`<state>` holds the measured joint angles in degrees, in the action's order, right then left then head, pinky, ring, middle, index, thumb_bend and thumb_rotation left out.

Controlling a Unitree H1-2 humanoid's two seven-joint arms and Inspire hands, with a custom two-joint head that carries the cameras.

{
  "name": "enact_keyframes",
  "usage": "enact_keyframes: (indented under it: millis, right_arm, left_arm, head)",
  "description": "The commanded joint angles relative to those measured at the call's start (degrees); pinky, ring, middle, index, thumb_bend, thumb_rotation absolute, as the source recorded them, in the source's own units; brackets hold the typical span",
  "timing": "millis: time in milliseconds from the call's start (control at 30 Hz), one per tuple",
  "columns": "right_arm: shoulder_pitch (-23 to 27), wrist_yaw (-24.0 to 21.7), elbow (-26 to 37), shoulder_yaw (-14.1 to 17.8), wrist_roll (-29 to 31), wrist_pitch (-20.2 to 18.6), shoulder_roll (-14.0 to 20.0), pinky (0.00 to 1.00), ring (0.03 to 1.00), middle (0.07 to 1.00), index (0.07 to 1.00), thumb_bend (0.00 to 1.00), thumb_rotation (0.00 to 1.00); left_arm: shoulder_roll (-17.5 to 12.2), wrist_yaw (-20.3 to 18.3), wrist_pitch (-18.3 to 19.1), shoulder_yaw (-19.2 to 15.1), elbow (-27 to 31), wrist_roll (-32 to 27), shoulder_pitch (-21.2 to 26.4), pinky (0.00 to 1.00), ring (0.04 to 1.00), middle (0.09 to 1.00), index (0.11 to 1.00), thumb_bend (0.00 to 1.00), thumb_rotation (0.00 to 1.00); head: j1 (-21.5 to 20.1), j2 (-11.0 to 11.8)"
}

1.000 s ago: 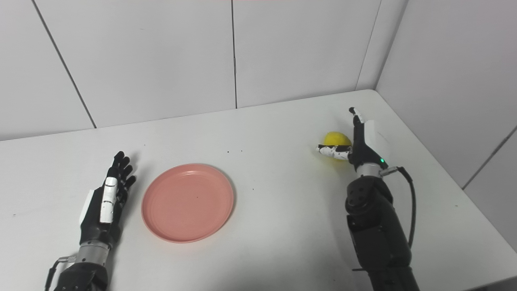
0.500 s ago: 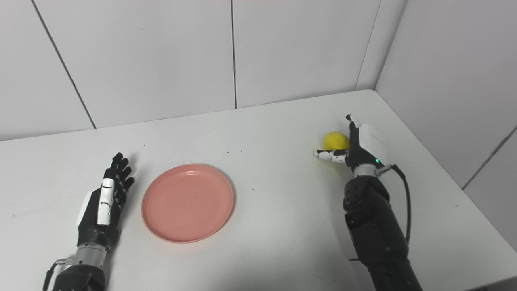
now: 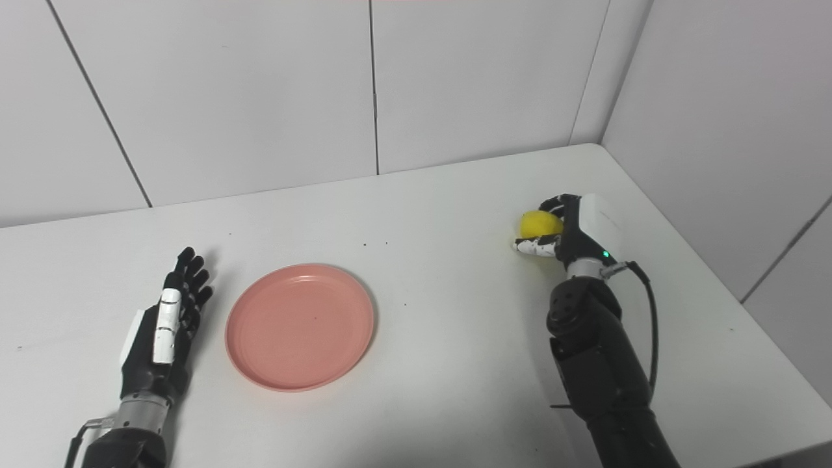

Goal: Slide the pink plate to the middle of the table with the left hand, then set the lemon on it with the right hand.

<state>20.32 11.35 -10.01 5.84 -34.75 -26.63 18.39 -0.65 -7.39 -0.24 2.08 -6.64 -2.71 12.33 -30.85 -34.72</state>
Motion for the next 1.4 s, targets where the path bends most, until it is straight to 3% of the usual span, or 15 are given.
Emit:
enact_keyframes:
  millis: [0, 200, 433, 667, 733, 967, 1067, 1367]
  right_arm:
    - [1.2, 3.1, 0.1, 0.0, 0.1, 3.1, 0.6, 0.37, 0.474, 0.508, 0.48, 0.53, 0.01]
    - [0.8, 5.5, 0.2, -0.4, 0.8, 4.2, 0.6, 0.34, 0.45, 0.505, 0.477, 0.53, 0.0]
    - [-0.1, 10.0, 0.9, 0.4, 3.4, 10.5, 0.1, 0.25, 0.345, 0.418, 0.514, 0.52, 0.0]
    - [-2.8, 12.6, 7.7, 0.7, 6.8, 18.2, -2.5, 0.33, 0.404, 0.462, 0.54, 0.51, 0.0]
    - [-3.9, 11.9, 10.9, 0.5, 8.4, 18.7, -4.5, 0.34, 0.407, 0.472, 0.539, 0.51, 0.0]
    - [-6.2, 8.0, 18.9, -4.3, 10.8, 20.5, -10.4, 0.38, 0.432, 0.486, 0.514, 0.52, 0.0]
    - [-6.2, 5.2, 21.1, -8.1, 11.1, 21.1, -12.7, 0.39, 0.435, 0.492, 0.506, 0.52, 0.0]
    - [-4.8, 0.2, 20.3, -15.6, 11.5, 24.8, -16.3, 0.39, 0.428, 0.484, 0.52, 0.52, 0.0]
  left_arm:
    - [0.2, 0.2, -0.3, -0.1, 1.4, -0.6, 1.1, 1.0, 0.998, 0.997, 0.999, 0.58, 1.0]
    - [0.2, 0.3, -0.3, 0.1, 1.5, -0.2, 1.1, 1.0, 0.994, 0.995, 0.999, 0.59, 1.0]
    - [0.7, 0.4, -0.9, 0.2, 1.4, -0.2, 0.9, 1.0, 0.991, 0.993, 0.996, 0.58, 1.0]
    - [1.4, 1.5, -0.5, 1.3, 3.2, 1.7, -0.2, 1.0, 0.988, 0.99, 0.996, 0.6, 1.0]
    - [1.6, 2.1, -0.4, 1.8, 4.0, 2.8, -0.6, 1.0, 0.985, 0.989, 0.994, 0.6, 1.0]
    - [2.4, 4.1, 0.8, 2.7, 5.8, 5.6, -1.7, 0.95, 0.959, 0.971, 0.976, 0.58, 1.0]
    - [2.7, 4.5, 0.9, 2.8, 5.9, 5.8, -1.8, 0.96, 0.963, 0.971, 0.975, 0.58, 1.0]
    - [2.6, 4.9, 0.1, 3.4, 5.9, 6.0, -2.0, 0.96, 0.962, 0.971, 0.974, 0.6, 1.0]
  head:
    - [0.1, 0.0]
    - [0.2, 0.0]
    - [2.2, -0.1]
    - [7.3, 0.5]
    - [9.1, 0.9]
    - [11.9, 1.6]
    - [12.4, 1.9]
    - [12.9, 1.7]
